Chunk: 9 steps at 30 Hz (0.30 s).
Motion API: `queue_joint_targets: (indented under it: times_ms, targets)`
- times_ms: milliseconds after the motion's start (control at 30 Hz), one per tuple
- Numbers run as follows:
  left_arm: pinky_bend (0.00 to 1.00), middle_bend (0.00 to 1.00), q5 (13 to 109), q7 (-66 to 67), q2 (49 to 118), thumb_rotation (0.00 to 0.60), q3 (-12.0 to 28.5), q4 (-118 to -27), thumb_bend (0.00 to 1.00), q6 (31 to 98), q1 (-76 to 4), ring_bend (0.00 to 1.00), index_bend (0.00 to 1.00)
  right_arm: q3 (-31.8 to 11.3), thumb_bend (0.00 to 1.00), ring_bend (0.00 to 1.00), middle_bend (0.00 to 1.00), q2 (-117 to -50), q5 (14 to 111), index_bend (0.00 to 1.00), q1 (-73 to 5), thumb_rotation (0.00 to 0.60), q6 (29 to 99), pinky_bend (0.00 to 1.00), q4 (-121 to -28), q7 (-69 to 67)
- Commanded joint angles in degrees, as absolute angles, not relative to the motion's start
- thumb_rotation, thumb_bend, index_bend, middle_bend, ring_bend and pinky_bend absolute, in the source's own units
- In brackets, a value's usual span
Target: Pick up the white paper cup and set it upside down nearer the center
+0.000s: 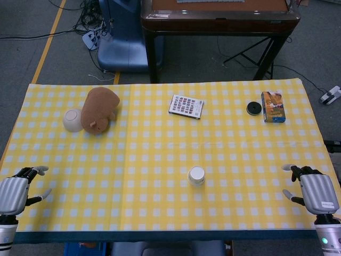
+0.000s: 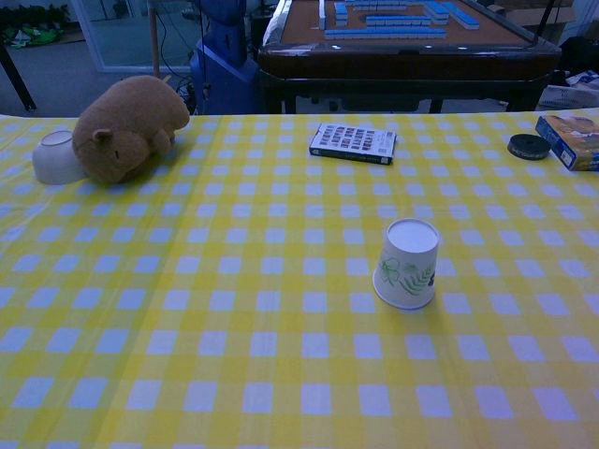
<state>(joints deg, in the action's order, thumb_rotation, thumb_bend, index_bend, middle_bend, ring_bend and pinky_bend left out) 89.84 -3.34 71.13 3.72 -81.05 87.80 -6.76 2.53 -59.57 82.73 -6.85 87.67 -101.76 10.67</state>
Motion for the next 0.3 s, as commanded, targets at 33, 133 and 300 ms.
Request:
queue_joint_targets:
  times_ms: [33, 133, 300]
  targets:
    - [0.65, 0.46, 89.9, -2.6, 71.7, 0.600, 3.7, -80.8, 0.04, 87.2, -7.3, 0.37, 0.43, 1.8, 0.01, 0.39, 0.53, -58.0, 82.9, 0.35, -6.0, 0.600, 87.9, 0.51, -100.8, 8.4]
    - [0.65, 0.46, 90.1, -1.7, 72.0, 0.600, 3.5, -80.7, 0.04, 86.9, -7.6, 0.37, 0.43, 1.2, 0.01, 0.39, 0.53, -57.9, 82.6, 0.35, -6.0, 0.600, 87.2, 0.51, -100.3, 6.9]
    - [0.65, 0.46, 89.8, -0.6, 72.4, 0.600, 3.5, -80.6, 0.04, 87.2, -7.6, 0.37, 0.43, 1.3, 0.01, 0.39, 0.53, -57.6, 83.0, 0.35, -7.1, 0.600, 83.5, 0.51, -100.1, 6.3]
